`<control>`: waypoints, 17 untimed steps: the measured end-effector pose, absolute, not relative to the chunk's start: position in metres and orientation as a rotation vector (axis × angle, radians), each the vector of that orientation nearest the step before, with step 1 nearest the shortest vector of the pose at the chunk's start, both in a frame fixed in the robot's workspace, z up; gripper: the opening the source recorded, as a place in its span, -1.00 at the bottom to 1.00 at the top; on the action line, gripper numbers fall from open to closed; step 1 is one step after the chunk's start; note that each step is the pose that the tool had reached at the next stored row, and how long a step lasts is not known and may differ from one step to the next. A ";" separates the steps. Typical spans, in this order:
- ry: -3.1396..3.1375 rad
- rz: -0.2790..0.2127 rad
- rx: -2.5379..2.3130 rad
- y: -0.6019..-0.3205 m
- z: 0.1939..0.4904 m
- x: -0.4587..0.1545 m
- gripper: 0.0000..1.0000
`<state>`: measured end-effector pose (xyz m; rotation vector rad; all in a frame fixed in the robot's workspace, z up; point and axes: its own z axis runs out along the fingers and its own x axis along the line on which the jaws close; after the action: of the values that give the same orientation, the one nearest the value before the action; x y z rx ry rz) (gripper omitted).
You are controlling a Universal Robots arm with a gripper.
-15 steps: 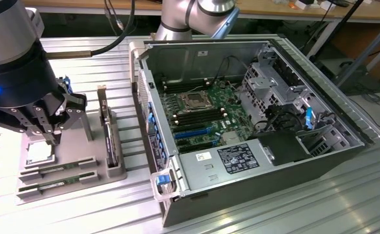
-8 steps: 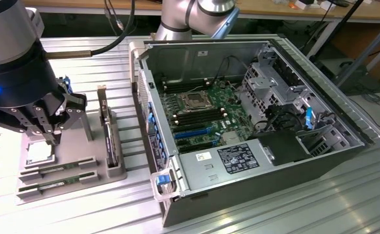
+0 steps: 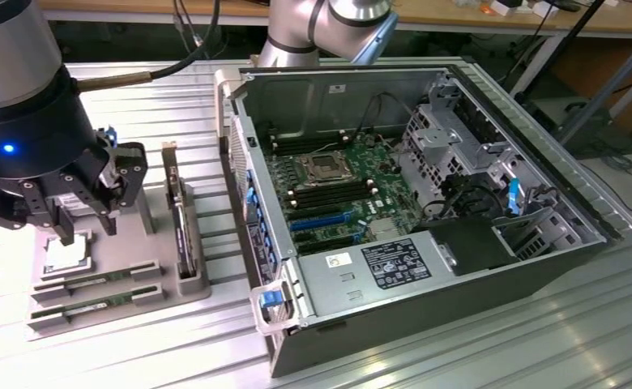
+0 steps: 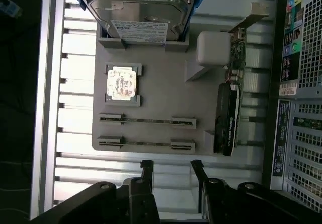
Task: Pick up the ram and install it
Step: 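Pick up the ram and move it above insertion slot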
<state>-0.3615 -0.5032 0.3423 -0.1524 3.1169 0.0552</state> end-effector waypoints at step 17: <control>3.029 0.061 -0.781 -0.503 0.337 -0.362 -0.16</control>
<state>-0.3615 -0.5032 0.3366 -0.7812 3.0291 0.0606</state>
